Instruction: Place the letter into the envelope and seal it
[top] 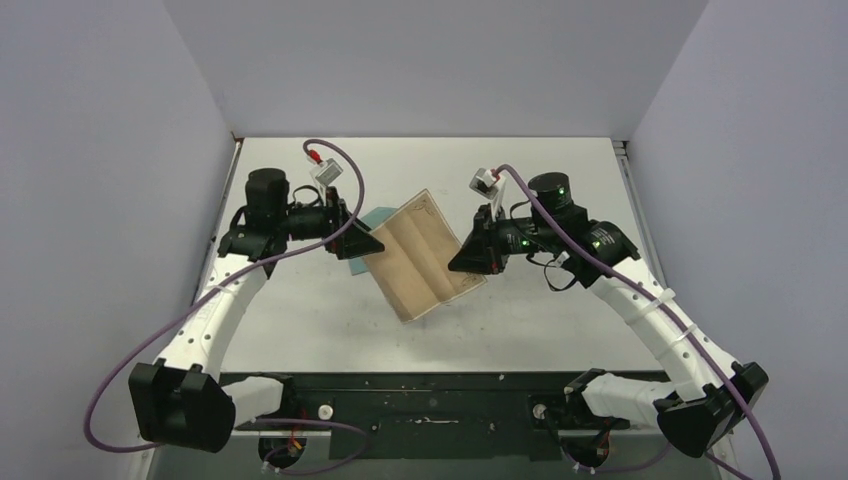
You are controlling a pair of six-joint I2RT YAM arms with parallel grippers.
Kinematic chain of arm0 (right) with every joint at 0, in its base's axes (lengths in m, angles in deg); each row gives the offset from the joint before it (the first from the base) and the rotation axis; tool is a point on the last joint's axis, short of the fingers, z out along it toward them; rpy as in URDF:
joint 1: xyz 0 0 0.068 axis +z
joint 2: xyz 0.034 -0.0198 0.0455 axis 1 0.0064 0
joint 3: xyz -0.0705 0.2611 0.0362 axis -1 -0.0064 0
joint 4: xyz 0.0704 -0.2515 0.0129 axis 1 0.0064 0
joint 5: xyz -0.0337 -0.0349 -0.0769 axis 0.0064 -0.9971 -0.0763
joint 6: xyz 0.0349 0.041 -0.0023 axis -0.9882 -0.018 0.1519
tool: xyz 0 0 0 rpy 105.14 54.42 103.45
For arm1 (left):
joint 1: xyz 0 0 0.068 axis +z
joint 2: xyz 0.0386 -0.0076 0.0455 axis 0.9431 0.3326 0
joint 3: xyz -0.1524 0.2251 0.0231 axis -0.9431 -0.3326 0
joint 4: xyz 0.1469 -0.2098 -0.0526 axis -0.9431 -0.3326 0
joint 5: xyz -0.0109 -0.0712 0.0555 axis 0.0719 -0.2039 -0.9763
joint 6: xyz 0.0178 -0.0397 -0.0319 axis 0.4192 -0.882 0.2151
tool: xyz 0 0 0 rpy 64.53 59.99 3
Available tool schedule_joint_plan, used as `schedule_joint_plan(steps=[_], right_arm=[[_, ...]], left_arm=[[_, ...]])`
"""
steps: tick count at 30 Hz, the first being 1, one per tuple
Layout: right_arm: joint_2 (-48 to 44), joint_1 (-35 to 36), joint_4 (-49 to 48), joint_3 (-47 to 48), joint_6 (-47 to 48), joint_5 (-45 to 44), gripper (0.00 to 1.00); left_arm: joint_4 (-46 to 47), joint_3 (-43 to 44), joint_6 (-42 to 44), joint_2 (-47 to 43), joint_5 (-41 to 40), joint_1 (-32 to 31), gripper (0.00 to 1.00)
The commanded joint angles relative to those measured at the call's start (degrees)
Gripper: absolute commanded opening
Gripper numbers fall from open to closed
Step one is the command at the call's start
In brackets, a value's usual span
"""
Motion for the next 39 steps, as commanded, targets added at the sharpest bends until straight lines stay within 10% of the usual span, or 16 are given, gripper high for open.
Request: schedule_joint_plan(steps=[1,9,14,23,28,31,39], right_arm=[[0.2,0.1,-1.4,3.2,1.3,1.6,0.05],[3.3,-0.4,-2.2,4.9,1.8,0.5,0.05],[4.6,-0.5,-2.4,5.5,2.8,1.5,0.05],[5.7,-0.4,0.4,7.0,5.9,-1.5,0.05],[5.5,-0.5,-0.3,7.0,5.6,-7.5,0.05],[5.3,-0.7,-1.4,6.6,5.1,-8.2,0.05],[5.2,-1.8,-2.6,6.5,4.8,-6.5,0.05]], left_arm=[[6.3,0.9,-3.0,2.4,8.3,0.4,0.67],[18.0,-1.9,-11.4,3.5,12.9,0.4,0.12],[20.9,-2.1,-14.0,5.1,10.5,0.4,0.0],[13.8,0.7,-14.2,9.0,0.4,1.0,0.0],[6.0,2.5,-10.8,11.2,-1.7,1.4,0.35],[9.2,1.1,-12.9,11.2,0.6,1.4,0.38],[17.5,-2.4,-16.6,9.3,3.8,1.4,0.0]])
